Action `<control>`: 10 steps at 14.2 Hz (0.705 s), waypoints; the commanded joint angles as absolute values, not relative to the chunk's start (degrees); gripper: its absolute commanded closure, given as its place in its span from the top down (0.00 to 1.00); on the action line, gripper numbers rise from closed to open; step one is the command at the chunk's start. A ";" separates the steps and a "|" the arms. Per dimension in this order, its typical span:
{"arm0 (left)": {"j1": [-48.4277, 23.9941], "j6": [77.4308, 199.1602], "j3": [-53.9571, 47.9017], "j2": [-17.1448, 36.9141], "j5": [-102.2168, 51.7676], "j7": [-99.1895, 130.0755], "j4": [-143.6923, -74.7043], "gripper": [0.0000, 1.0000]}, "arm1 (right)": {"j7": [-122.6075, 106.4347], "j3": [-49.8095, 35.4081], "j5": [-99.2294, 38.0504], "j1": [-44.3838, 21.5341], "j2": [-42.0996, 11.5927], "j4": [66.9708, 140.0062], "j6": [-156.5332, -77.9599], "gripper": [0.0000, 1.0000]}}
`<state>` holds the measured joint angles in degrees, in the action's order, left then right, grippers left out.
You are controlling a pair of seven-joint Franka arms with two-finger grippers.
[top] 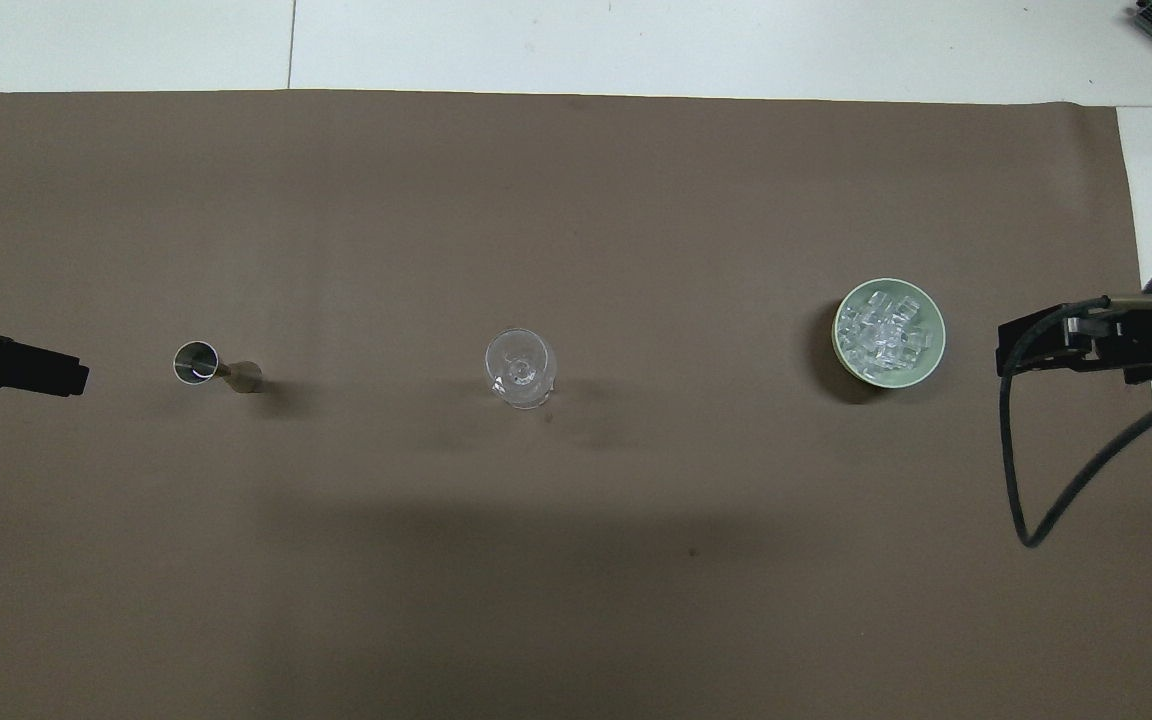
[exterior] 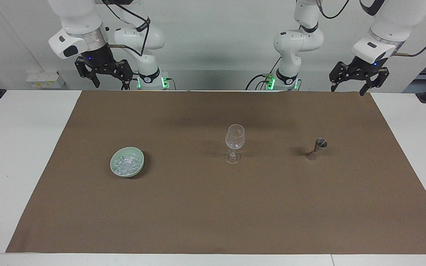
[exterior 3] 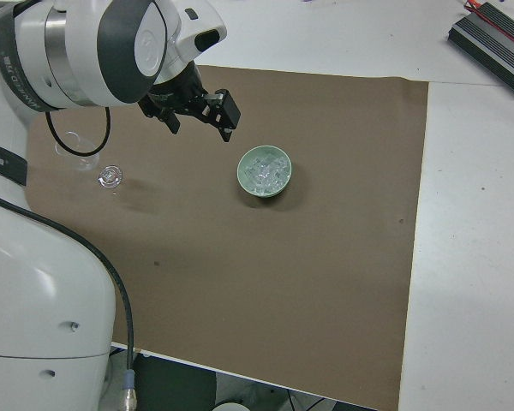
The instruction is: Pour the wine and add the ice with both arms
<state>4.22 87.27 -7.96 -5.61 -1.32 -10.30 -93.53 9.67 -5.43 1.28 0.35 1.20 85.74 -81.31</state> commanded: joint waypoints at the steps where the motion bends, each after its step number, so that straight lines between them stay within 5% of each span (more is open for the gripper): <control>1: 5.01 87.72 -8.35 -5.98 -0.88 -11.60 -94.22 1.00 | 8.70 -5.80 0.88 1.23 1.85 86.57 -82.44 1.00; 10: 5.18 87.45 -8.26 -6.06 -0.97 -10.55 -95.27 1.00 | 8.70 -5.80 0.88 1.23 1.85 86.57 -82.44 1.00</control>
